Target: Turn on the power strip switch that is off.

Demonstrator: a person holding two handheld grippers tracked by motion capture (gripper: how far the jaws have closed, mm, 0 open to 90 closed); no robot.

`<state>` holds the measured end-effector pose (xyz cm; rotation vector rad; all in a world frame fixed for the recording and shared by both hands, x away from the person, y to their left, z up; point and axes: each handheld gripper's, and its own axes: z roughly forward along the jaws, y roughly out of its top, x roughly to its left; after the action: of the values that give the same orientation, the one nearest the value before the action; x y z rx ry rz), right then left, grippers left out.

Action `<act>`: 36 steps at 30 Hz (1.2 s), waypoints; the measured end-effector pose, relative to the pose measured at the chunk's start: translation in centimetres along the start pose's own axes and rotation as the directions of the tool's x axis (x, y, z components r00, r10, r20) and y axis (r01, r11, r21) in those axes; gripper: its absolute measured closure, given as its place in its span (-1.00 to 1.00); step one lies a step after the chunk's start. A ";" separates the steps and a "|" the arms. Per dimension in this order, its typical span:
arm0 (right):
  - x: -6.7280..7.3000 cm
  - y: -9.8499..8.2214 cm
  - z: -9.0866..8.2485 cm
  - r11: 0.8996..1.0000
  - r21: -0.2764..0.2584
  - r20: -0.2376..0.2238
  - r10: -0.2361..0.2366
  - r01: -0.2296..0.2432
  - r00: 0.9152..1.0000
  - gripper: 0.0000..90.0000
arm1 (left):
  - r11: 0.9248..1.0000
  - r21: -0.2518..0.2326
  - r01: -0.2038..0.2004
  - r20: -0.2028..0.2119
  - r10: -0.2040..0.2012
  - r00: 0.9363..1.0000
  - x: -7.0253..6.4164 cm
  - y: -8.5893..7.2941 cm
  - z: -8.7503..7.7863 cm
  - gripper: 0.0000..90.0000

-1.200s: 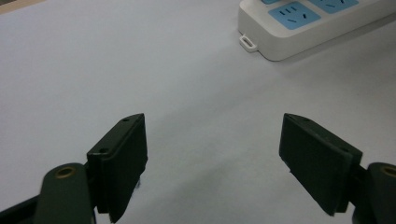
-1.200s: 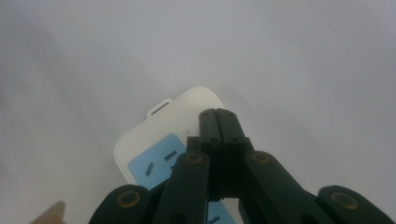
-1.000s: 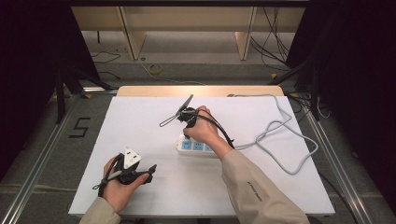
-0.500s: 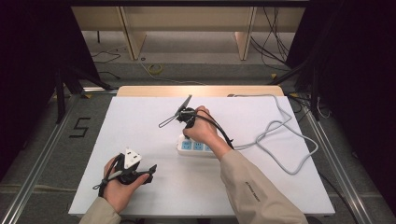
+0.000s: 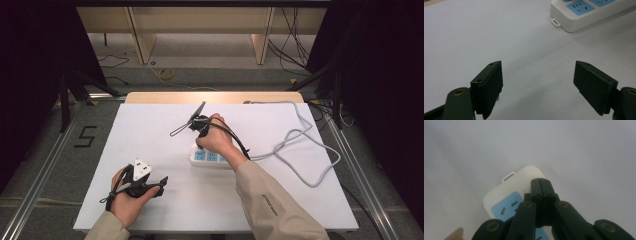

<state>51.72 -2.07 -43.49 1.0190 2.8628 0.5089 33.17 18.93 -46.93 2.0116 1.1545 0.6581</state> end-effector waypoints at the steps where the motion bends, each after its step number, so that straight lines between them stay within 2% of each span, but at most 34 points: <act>1: 0.0 0.0 0.0 1.000 -0.001 0.000 0.001 -0.001 1.000 1.00 | 1.000 0.000 0.000 0.000 0.000 1.000 0.0 0.0 0.0 -0.48; 8: 0.2 -0.1 0.0 1.000 -0.005 0.013 0.005 -0.005 1.000 1.00 | 1.000 0.002 -0.001 0.001 0.001 1.000 0.0 0.0 0.0 -0.48; 12: 0.2 -0.1 0.0 1.000 -0.023 -0.001 0.020 -0.020 1.000 1.00 | 1.000 0.002 0.000 0.002 0.000 1.000 0.1 0.0 0.0 -0.48; 15: 0.2 -0.2 -0.1 0.999 -0.039 0.002 0.018 -0.018 1.000 1.00 | 1.000 0.001 0.001 0.002 -0.001 1.000 0.1 -0.1 0.0 -0.48; 16: 0.2 -0.2 -0.1 0.999 -0.029 0.007 0.014 -0.014 1.000 1.00 | 1.000 0.002 0.001 0.002 -0.001 1.000 0.1 -0.1 0.0 -0.48; 20: 0.1 -0.4 -0.2 0.999 -0.046 -0.005 0.022 -0.022 1.000 1.00 | 1.000 0.000 0.002 0.000 -0.002 1.000 0.1 -0.1 -0.1 -0.48; 23: 0.0 -0.6 -0.5 0.998 -0.055 -0.018 0.032 -0.032 0.999 0.99 | 1.000 0.001 0.002 0.000 -0.002 1.000 0.1 -0.1 0.0 -0.48; 27: -0.3 -1.1 -1.1 0.997 -0.065 -0.010 0.033 -0.034 0.999 0.98 | 1.000 0.002 0.002 0.002 -0.002 1.000 0.0 -0.1 0.0 -0.48; 36: -0.8 -2.5 -2.2 0.997 -0.063 -0.031 0.037 -0.039 0.999 0.91 | 1.000 0.002 0.004 -0.001 -0.004 1.000 0.1 -0.1 0.0 -0.48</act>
<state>50.46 -4.99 -42.23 1.0660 2.8378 0.6186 33.14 19.01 -47.00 2.0106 1.1600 0.6556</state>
